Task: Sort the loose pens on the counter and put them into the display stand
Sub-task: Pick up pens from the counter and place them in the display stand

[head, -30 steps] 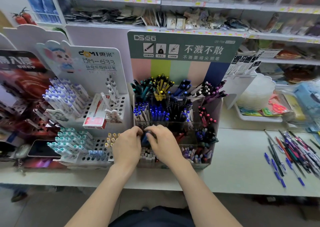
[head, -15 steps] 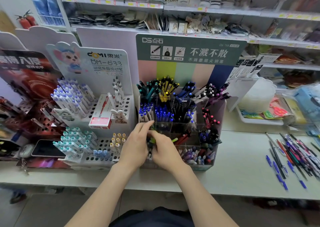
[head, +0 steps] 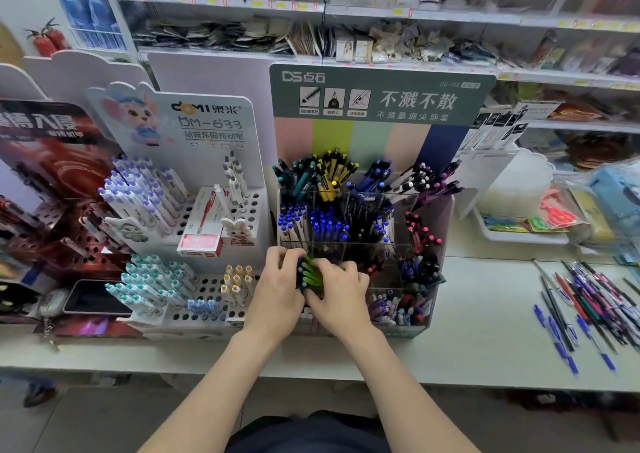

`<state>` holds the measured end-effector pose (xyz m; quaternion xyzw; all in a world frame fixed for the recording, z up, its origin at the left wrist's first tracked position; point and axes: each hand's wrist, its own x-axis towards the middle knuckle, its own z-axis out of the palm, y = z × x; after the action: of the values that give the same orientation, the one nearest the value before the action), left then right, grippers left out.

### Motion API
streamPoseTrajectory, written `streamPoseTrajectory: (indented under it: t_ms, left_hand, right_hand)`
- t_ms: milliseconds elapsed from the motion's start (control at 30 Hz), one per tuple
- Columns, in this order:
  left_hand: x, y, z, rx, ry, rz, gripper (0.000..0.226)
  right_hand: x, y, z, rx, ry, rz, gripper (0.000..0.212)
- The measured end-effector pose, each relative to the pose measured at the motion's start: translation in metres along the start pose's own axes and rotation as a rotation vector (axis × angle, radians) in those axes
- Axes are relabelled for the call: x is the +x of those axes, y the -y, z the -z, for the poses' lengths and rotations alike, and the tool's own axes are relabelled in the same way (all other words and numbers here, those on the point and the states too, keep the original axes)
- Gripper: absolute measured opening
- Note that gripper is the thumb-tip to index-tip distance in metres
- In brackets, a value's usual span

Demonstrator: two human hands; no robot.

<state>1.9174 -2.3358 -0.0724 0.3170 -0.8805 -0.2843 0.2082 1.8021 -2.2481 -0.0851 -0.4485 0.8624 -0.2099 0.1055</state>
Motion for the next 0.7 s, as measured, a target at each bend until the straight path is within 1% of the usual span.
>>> streamPoseTrajectory:
  t_ms: [33, 100, 200, 267, 333, 400, 500, 567, 633, 700]
  left_hand:
    - [0.0, -0.001, 0.0, -0.009, -0.002, -0.016, 0.065]
    - [0.001, -0.004, -0.001, 0.004, -0.031, -0.045, 0.061]
    - [0.003, -0.01, 0.001, 0.046, -0.111, -0.074, 0.051]
    - [0.004, -0.017, 0.001, 0.01, -0.133, -0.109, 0.042]
    - [0.008, -0.028, 0.0, -0.066, -0.122, -0.126, 0.031]
    - [0.014, -0.041, -0.005, -0.13, -0.097, -0.123, 0.025]
    - [0.022, -0.065, -0.019, -0.231, -0.038, -0.107, 0.022]
    - [0.025, -0.083, -0.03, -0.285, 0.037, -0.078, 0.021]
    - [0.027, -0.104, -0.045, -0.326, 0.123, -0.056, 0.02]
    - [0.029, -0.126, -0.062, -0.343, 0.208, -0.072, 0.019]
  right_hand:
    - [-0.001, -0.001, 0.0, 0.0, -0.002, 0.006, 0.053]
    - [-0.004, -0.005, -0.001, 0.011, -0.062, 0.0, 0.053]
    - [-0.007, -0.013, 0.001, 0.102, -0.188, -0.011, 0.038]
    - [-0.008, -0.02, 0.008, 0.186, -0.221, -0.003, 0.029]
    - [-0.013, -0.026, 0.02, 0.291, -0.211, 0.011, 0.029]
    - [-0.019, -0.033, 0.039, 0.424, -0.165, -0.007, 0.031]
    - [-0.029, -0.053, 0.07, 0.561, -0.111, -0.133, 0.028]
    - [-0.037, -0.075, 0.087, 0.579, -0.124, -0.235, 0.026]
    - [-0.045, -0.101, 0.102, 0.589, -0.176, -0.334, 0.024]
    - [-0.053, -0.128, 0.116, 0.613, -0.219, -0.421, 0.022]
